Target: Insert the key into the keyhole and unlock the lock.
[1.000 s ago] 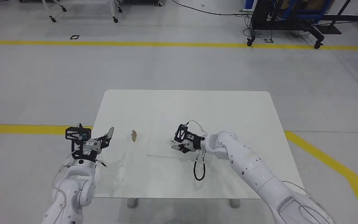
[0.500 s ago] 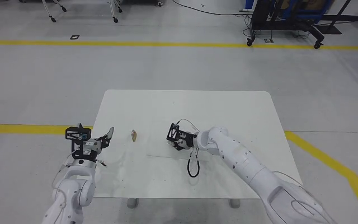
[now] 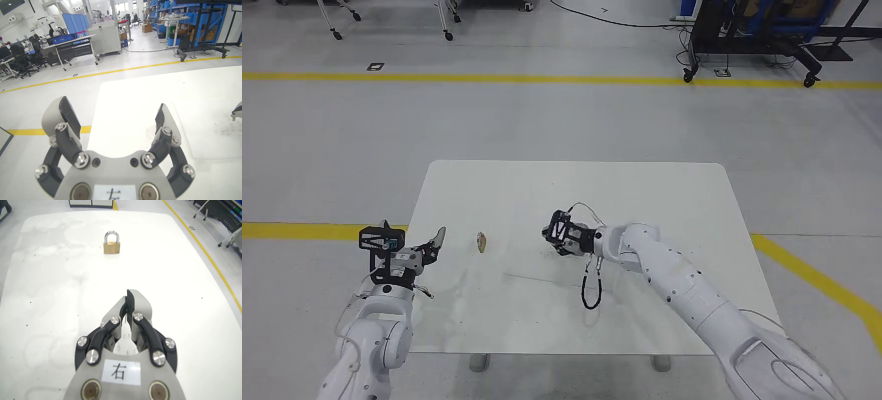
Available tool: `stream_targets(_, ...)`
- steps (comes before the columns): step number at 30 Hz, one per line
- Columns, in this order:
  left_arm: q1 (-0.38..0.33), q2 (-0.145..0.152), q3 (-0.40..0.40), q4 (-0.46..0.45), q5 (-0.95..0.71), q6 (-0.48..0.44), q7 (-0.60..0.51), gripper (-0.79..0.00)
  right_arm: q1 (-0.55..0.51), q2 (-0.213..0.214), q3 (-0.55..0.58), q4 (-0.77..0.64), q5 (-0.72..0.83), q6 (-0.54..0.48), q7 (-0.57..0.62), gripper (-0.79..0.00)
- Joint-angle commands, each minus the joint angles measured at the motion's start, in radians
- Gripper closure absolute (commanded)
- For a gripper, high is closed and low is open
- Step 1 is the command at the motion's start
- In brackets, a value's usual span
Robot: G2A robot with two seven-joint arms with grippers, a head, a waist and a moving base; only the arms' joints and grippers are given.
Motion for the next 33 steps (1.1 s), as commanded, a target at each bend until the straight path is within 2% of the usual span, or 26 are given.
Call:
stream_targets(1, 0.0, 0.0, 0.0, 0.0, 0.0, 0.0, 0.0, -0.785, -0.039, 0.018, 0.054, -0.04, 0.031, -0.002, -0.055, 0.0)
stream_targets(6, 0.0, 0.0, 0.0, 0.0, 0.0, 0.0, 0.0, -0.785, -0.147, 0.055, 0.194, -0.117, 0.159, -0.039, -0.219, 0.0)
stream_targets(8, 0.0, 0.0, 0.0, 0.0, 0.0, 0.0, 0.0, -0.785, -0.19, 0.068, 0.244, -0.136, 0.22, -0.09, -0.282, 0.0)
stream_targets(10, 0.0, 0.0, 0.0, 0.0, 0.0, 0.0, 0.0, -0.785, -0.212, 0.081, 0.286, -0.144, 0.234, -0.12, -0.281, 0.0)
stream_targets(20, 0.001, -0.001, 0.001, 0.003, -0.011, -0.002, -0.002, -0.785, -0.212, 0.081, 0.286, -0.144, 0.234, -0.12, -0.281, 0.0)
stream_targets(21, 0.001, -0.001, -0.006, 0.011, -0.03, -0.006, -0.019, -0.785, -0.224, 0.08, 0.285, -0.142, 0.268, -0.138, -0.29, 0.0)
stream_targets(22, -0.002, -0.001, -0.015, 0.007, -0.018, 0.009, -0.013, -0.785, -0.231, 0.078, 0.284, -0.125, 0.341, -0.209, -0.307, 0.0)
stream_targets(23, -0.002, -0.005, -0.01, -0.006, -0.08, 0.004, -0.007, -0.785, -0.227, 0.079, 0.292, -0.09, 0.403, -0.265, -0.311, 0.0)
stream_targets(25, -0.006, -0.015, -0.008, -0.053, -0.316, -0.041, -0.038, -0.785, -0.219, 0.073, 0.303, -0.019, 0.543, -0.299, -0.329, 0.0)
stream_targets(26, -0.008, -0.017, -0.007, -0.072, -0.418, -0.066, -0.086, -0.785, -0.217, 0.067, 0.294, 0.004, 0.624, -0.342, -0.334, 0.0)
stream_targets(28, -0.025, -0.023, 0.001, -0.104, -0.68, -0.097, -0.216, -0.785, -0.218, 0.056, 0.265, 0.026, 0.802, -0.352, -0.339, 0.0)
stream_targets(30, -0.058, -0.025, -0.002, -0.111, -0.931, -0.103, -0.376, -0.785, -0.216, 0.052, 0.232, 0.03, 0.969, -0.352, -0.289, 0.0)
stream_targets(31, -0.077, -0.022, -0.011, -0.109, -0.999, -0.096, -0.455, -0.785, -0.212, 0.055, 0.229, 0.042, 1.033, -0.352, -0.258, 0.0)
stream_targets(33, -0.077, -0.022, -0.011, -0.109, -0.999, -0.096, -0.455, -0.785, -0.208, 0.06, 0.231, 0.057, 1.076, -0.352, -0.222, 0.0)
